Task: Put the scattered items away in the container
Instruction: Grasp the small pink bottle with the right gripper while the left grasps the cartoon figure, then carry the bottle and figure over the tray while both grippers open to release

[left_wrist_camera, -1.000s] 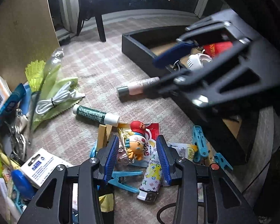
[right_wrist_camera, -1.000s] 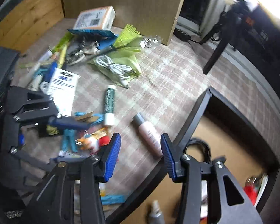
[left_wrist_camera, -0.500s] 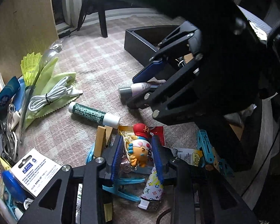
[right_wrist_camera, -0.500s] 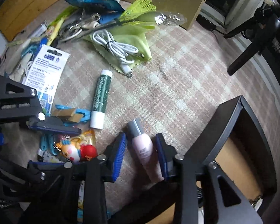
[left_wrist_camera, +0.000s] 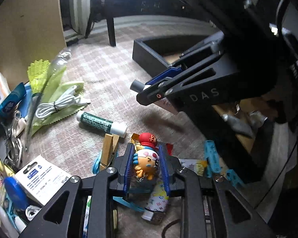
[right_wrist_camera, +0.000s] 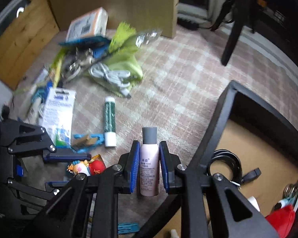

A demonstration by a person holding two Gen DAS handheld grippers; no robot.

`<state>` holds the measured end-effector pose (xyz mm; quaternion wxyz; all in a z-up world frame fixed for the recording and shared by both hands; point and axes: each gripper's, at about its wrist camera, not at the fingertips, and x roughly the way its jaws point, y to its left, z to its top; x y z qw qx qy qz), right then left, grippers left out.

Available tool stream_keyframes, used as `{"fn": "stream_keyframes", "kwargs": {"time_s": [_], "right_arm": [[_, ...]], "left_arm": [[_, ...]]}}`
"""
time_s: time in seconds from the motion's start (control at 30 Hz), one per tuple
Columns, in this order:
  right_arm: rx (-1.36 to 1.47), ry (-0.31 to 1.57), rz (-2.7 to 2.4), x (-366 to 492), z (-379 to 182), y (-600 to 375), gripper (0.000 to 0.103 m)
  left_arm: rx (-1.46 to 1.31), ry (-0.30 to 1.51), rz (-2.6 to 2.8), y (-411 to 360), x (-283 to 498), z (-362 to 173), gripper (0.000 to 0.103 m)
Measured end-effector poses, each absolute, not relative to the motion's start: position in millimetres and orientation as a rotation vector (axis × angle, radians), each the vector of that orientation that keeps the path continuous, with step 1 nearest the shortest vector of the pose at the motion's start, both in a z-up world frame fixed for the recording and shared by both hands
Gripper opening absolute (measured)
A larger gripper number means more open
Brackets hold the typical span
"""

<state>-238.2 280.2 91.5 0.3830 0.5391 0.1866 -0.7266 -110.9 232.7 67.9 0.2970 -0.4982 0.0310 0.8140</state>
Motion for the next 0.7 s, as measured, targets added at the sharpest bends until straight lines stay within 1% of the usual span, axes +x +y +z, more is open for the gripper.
{"fn": "stream_keyframes", "kwargs": {"time_s": [0.37,0.53,0.7], "right_arm": [[1.255,0.304,-1.963,-226.6,145.3,300.7,0.02],[1.179,0.206,-2.035,-230.9,190.7,328.6,0.02],[1.129,0.165,-2.152,-238.7,229.8,372.1,0.02]], "left_arm": [[-1.226,-0.013,2.273,207.8,-105.8,117.2,0.023],[-1.131,-0.051,2.295,218.5,-128.9,148.9,0.023],[-1.045,-0.081,2.286,243.3,-143.6,177.4,0.023]]}}
